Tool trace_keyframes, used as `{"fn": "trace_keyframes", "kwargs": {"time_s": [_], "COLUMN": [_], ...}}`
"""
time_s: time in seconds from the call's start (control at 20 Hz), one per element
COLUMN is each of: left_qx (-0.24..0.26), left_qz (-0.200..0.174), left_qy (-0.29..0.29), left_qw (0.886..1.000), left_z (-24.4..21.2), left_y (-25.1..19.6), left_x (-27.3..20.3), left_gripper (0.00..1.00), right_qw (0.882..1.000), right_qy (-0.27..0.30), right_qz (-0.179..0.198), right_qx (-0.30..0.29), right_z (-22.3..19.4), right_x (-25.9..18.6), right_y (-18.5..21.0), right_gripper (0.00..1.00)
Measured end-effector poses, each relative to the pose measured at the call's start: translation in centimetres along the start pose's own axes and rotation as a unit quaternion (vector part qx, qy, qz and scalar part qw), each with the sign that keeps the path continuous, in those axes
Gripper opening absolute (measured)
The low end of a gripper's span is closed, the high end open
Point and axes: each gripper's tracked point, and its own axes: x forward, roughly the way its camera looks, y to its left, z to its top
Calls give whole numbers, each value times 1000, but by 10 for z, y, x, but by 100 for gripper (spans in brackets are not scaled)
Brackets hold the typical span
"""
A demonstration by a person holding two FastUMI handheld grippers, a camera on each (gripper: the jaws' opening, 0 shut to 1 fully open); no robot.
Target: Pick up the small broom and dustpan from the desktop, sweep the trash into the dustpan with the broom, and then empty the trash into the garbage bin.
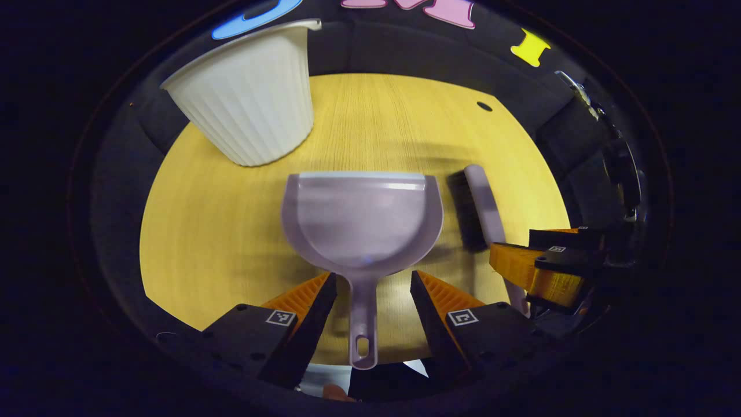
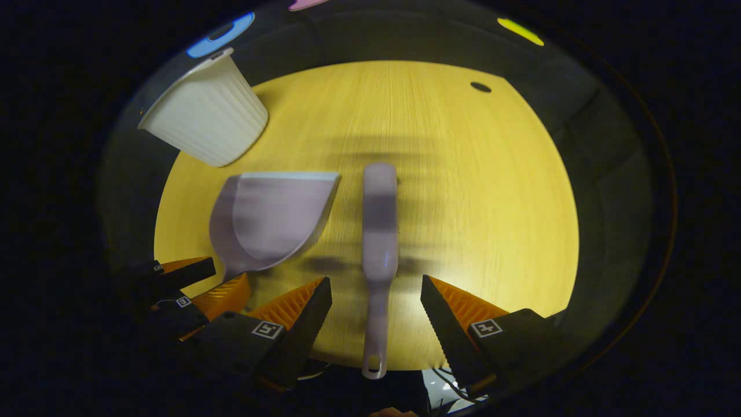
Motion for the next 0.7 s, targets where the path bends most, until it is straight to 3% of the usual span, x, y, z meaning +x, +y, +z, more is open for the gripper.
{"fn": "trace_keyframes", "kwargs": {"time_s": [0.05,0.2,0.3,0.45,0.5,0.55,0.6,0.65,0.7], "left_qx": [9,33,33,39,45,43,34,14,-15], "left_qz": [-1,4,-3,0,0,8,19,32,40], "left_qy": [-39,-173,-239,-349,-368,-379,-393,-411,-435], "left_qw": [999,984,970,936,929,924,919,911,899], "left_z": [15,59,66,71,69,67,86,89,97], "left_y": [-2,-3,-1,3,-1,2,-1,1,5], "left_x": [-18,-82,-104,-120,-108,-104,-91,-96,-109], "left_gripper": [78,78,77,77,77,77,77,77,77], "right_qw": [999,986,958,897,881,870,866,864,856], "right_qy": [-38,-164,-287,-441,-473,-493,-498,-500,-513], "right_qz": [-2,-5,-15,-12,-9,3,15,32,41], "right_qx": [-5,-2,20,-10,-25,-37,-43,-46,-47], "right_z": [16,57,79,109,102,103,99,92,95], "right_x": [-20,-77,-113,-155,-150,-157,-161,-162,-175], "right_y": [2,10,16,34,32,38,38,36,33], "right_gripper": [100,100,99,98,98,98,98,98,98]}}
